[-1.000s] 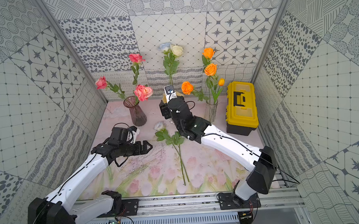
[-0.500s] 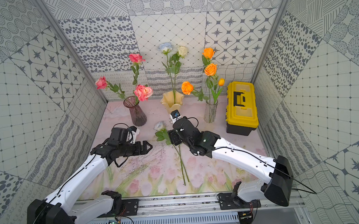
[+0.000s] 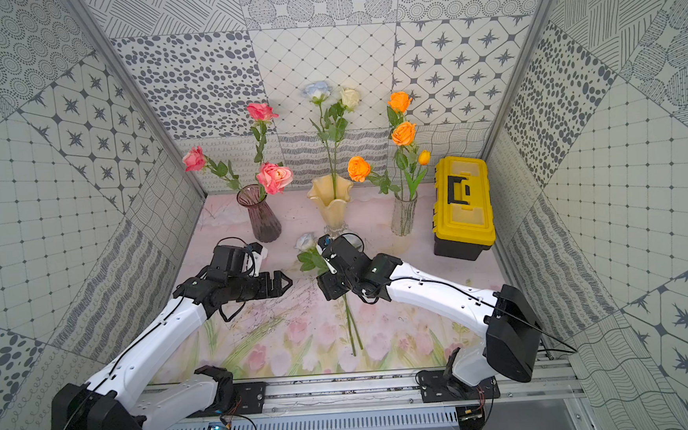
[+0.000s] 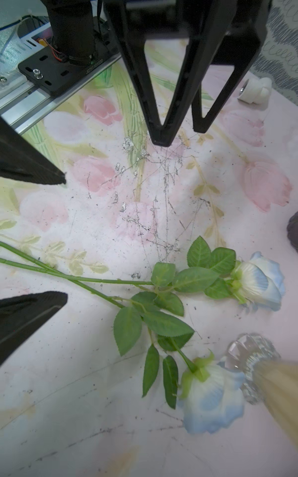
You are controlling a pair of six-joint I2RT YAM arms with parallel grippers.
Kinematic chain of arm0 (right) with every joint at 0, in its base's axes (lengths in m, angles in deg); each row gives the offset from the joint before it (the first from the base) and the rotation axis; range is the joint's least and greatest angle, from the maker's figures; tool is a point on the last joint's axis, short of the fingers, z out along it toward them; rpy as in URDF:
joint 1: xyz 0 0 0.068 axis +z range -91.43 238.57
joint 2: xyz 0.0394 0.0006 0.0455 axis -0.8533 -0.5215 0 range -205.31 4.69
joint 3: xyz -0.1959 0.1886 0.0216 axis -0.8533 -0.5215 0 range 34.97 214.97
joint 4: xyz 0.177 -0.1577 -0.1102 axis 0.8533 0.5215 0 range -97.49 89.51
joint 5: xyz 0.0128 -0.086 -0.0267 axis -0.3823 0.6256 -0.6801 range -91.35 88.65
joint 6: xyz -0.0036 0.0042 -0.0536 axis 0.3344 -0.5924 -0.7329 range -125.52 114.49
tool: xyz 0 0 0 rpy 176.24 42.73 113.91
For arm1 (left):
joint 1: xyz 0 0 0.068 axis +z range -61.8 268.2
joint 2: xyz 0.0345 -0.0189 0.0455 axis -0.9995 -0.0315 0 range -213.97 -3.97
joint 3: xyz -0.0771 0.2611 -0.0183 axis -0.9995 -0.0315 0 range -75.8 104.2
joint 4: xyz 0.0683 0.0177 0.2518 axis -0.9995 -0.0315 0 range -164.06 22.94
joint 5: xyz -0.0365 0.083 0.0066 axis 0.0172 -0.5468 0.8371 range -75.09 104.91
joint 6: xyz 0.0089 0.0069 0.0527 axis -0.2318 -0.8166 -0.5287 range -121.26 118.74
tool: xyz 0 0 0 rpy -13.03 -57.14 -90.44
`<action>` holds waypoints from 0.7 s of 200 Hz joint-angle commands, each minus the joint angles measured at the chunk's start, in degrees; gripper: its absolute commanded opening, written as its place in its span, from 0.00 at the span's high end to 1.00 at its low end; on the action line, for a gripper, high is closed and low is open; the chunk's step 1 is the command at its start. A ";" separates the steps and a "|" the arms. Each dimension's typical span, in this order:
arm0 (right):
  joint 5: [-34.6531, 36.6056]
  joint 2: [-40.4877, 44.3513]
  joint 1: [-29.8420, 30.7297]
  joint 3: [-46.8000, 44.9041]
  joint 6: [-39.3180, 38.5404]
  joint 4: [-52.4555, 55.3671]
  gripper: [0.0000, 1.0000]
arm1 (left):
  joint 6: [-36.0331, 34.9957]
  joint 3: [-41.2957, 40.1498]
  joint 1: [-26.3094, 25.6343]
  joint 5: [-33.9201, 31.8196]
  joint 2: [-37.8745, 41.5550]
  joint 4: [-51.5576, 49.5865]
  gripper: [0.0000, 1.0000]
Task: Arrange the flowers in different vases according to their variety
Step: Pick up the flower at the center of the board.
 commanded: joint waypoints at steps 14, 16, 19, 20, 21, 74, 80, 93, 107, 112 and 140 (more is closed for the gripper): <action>-4.36 -4.25 -1.54 1.31 2.31 1.55 0.31 | -0.70 0.31 -0.06 0.86 -0.65 -0.44 0.01; -4.31 -4.42 -1.63 1.31 2.34 1.56 0.31 | -0.75 0.34 -0.04 0.87 -0.67 -0.52 0.01; -4.31 -4.68 -1.72 1.42 2.27 1.51 0.31 | -0.77 0.33 -0.08 0.78 -0.73 -0.57 0.01; -4.28 -4.77 -1.73 1.41 2.30 1.47 0.31 | -0.77 0.33 -0.07 0.77 -0.79 -0.66 0.01; -4.32 -4.90 -1.78 1.41 2.31 1.49 0.31 | -0.77 0.32 -0.02 0.81 -0.82 -0.66 0.01; -2.17 -12.69 -2.50 4.80 -0.43 3.06 0.36 | -0.77 0.42 0.02 0.94 -0.85 -0.60 0.01; -1.92 -13.66 -2.60 5.16 -0.70 3.29 0.37 | -0.77 0.33 -0.04 1.01 -0.86 -0.73 0.01; -1.52 -15.53 -2.71 5.74 -1.32 3.53 0.40 | -0.71 0.39 0.00 0.98 -0.74 -0.74 0.01; -0.82 -17.05 -2.79 6.26 -1.79 3.70 0.43 | -0.68 0.38 -0.02 0.94 -0.73 -0.66 0.01; -0.71 -17.51 -2.79 6.53 -2.05 3.83 0.44 | -0.68 0.37 -0.05 0.94 -0.84 -0.66 0.01; 0.57 -19.55 -2.94 7.78 -2.82 4.49 0.47 | -0.68 0.32 0.01 1.11 -0.98 -0.57 0.01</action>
